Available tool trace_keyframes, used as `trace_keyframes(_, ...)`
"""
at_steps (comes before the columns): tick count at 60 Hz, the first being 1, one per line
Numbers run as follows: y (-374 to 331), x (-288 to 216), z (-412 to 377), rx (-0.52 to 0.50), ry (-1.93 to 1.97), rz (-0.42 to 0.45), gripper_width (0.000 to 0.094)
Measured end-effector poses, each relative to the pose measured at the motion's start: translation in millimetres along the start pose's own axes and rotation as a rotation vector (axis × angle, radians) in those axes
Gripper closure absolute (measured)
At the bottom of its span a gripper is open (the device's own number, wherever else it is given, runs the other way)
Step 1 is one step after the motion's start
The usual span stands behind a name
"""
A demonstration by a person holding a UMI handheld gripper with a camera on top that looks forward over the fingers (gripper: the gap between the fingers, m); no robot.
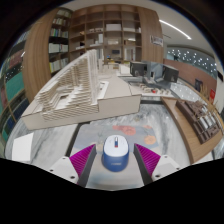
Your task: Arrange mouse
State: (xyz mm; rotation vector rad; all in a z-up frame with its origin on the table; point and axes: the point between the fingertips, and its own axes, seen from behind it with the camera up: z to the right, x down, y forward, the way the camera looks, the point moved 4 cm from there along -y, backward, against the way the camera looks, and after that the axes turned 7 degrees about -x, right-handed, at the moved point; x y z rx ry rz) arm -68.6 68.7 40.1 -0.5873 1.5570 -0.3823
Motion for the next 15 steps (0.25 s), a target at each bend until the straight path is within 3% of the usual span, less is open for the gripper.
trace_keyframes(15,-160,53,-12,-0.130,0.110,0.091,0.0139)
